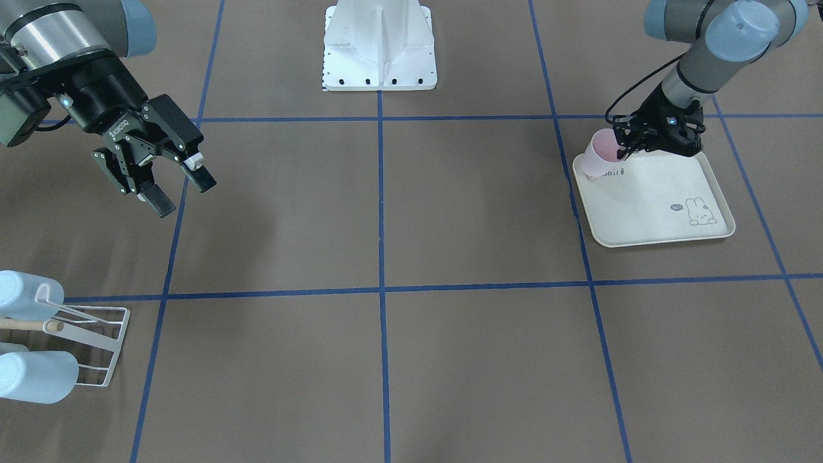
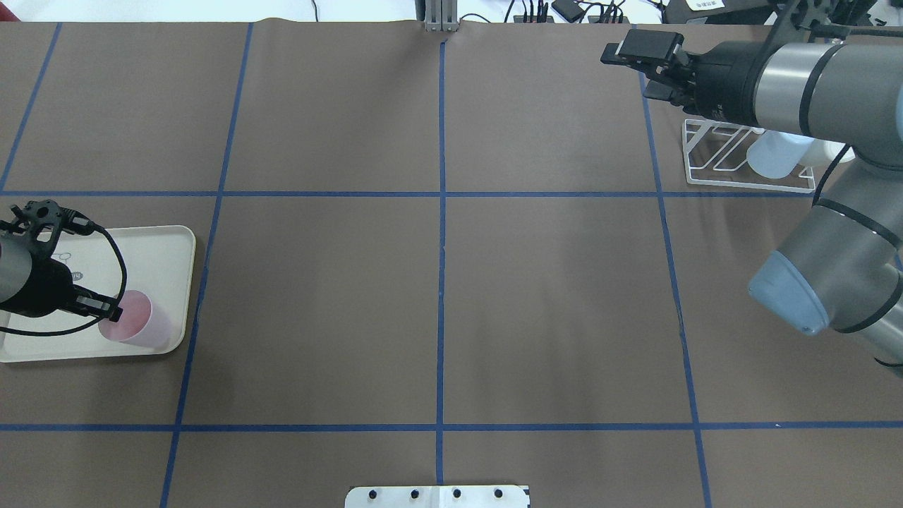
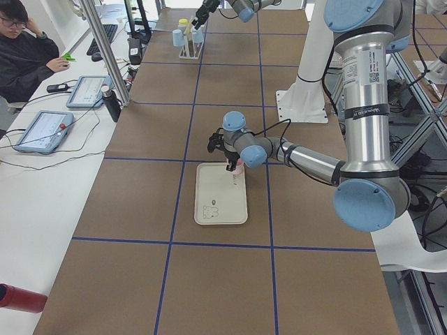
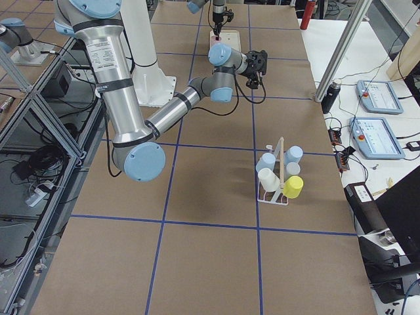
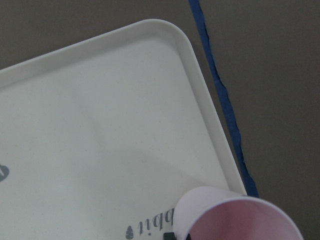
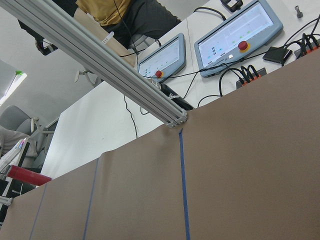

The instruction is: Transfer IKEA cup to right arm and place on rack

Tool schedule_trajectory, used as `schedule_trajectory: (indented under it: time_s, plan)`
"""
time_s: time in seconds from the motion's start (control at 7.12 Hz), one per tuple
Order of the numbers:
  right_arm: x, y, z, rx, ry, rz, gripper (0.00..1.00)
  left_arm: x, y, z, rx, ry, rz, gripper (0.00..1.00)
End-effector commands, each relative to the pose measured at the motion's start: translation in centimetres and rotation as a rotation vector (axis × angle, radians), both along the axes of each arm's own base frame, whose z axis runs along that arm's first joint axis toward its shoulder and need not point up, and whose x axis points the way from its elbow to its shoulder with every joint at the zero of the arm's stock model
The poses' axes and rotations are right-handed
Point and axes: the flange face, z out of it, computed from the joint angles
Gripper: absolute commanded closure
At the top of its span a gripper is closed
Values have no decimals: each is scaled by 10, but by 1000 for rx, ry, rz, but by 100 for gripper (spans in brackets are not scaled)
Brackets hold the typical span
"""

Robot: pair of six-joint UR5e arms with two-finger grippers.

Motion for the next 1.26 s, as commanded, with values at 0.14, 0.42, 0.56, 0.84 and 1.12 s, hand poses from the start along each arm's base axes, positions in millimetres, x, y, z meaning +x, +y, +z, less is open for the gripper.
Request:
schedule_trajectory:
  time_s: [0.14,0.42,0.56,0.84,1.12]
  plan:
    - [2,2,-4,-12,-22,2,0,-77,-45,-71,-21,16,-230,100]
    - [3,4,-8,-30,-50,3,0,-76,-86,-153,-86,166,-421,100]
    - [4,5,-15,-38,-76,6,0,-69,-99,-197,-142,251,-501,100]
    - [1,6,-30,-83,-160,4,0,-61,-117,-260,-239,424,-702,100]
    - [-30,24,-48,-87,-269,-22,0,-57,-121,-263,-364,713,-791,100]
